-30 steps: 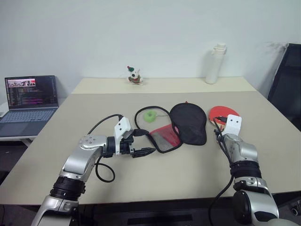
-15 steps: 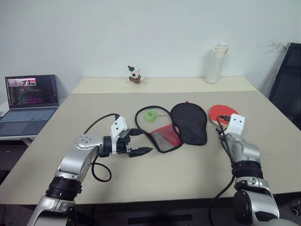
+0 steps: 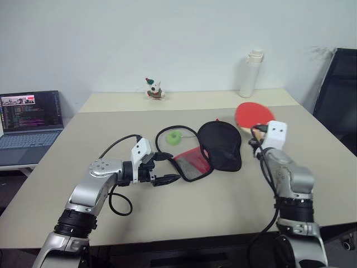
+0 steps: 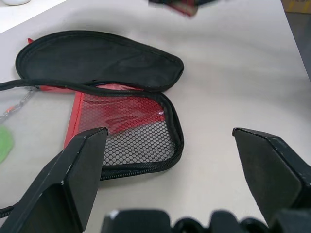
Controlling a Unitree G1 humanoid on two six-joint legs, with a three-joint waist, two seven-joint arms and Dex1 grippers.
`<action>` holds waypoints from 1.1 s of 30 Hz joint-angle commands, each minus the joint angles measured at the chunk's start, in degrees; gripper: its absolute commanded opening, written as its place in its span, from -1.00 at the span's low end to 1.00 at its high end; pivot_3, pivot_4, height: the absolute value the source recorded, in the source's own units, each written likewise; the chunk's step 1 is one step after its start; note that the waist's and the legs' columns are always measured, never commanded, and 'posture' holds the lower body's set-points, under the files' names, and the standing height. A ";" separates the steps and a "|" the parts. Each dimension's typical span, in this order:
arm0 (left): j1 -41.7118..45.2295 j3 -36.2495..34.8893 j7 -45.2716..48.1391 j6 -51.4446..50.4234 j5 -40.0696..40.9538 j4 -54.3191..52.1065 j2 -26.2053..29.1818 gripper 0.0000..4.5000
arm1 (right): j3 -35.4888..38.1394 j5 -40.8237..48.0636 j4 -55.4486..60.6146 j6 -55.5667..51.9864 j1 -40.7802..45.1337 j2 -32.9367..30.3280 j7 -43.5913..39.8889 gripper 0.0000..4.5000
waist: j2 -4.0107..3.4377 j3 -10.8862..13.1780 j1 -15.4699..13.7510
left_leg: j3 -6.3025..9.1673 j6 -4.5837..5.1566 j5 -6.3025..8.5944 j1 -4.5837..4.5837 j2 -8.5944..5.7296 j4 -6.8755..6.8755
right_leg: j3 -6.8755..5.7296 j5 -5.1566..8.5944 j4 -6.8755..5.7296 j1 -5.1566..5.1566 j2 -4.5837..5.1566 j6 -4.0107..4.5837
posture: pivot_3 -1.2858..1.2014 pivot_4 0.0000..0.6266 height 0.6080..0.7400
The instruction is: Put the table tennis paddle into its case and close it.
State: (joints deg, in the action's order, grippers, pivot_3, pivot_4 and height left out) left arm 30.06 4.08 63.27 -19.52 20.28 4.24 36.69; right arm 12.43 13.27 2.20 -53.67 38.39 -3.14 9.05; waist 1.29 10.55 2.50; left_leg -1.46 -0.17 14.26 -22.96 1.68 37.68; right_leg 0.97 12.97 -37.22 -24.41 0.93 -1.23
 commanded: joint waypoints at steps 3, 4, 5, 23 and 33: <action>0.89 -1.39 0.13 0.72 0.52 -2.10 0.31 1.00 | -1.99 0.05 1.84 0.74 0.98 1.75 -0.54 -0.48 | -0.02 0.01 -0.26 | 0.00 0.00 0.00 -0.03 -0.06 0.00 | -0.03 -0.01 0.03 -0.01 0.07 0.02 | 0.03 -0.52 1.00; 0.93 -1.42 0.09 0.68 0.53 -2.11 0.32 1.00 | -2.12 0.02 1.38 0.91 1.13 1.81 -0.65 -0.48 | -0.01 0.01 -0.61 | -0.01 0.00 0.00 -0.05 -0.08 0.00 | -0.03 -0.02 0.05 -0.02 0.10 0.03 | 0.03 -0.52 1.00; 0.79 -1.47 0.04 0.62 0.54 -2.27 0.38 1.00 | -2.47 -0.06 0.33 1.33 1.40 1.87 -0.98 -0.48 | -0.01 0.01 -0.80 | 0.00 0.00 0.00 -0.06 -0.10 0.00 | -0.06 -0.02 0.08 -0.01 0.11 0.03 | 0.03 -0.52 1.00; -0.48 -1.95 -0.78 0.00 0.50 -3.60 1.05 1.00 | -5.60 -5.15 -22.76 15.17 8.81 -0.47 -6.28 -0.48 | -0.01 0.01 -0.60 | -0.03 0.00 0.00 -0.06 -0.07 0.01 | -0.05 -0.09 0.07 -0.02 0.08 0.13 | 0.03 -0.52 1.00; -0.81 -1.99 -0.83 0.25 0.45 -3.58 1.29 1.00 | -4.89 -5.64 -24.18 14.90 8.44 -0.36 -5.29 -0.48 | -0.01 0.01 -0.60 | -0.02 0.00 0.00 -0.06 -0.07 0.01 | -0.05 -0.11 0.07 -0.02 0.08 0.15 | 0.03 -0.52 1.00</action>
State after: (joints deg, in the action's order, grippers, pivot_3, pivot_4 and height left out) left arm 29.18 4.05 62.52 -19.66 20.25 2.71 37.02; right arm 6.98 7.81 -24.55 -39.93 45.85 -3.38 3.25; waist 1.28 10.56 1.90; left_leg -1.47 -0.18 14.26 -23.02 1.62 37.70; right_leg 0.92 12.86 -37.15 -24.42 1.01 -1.08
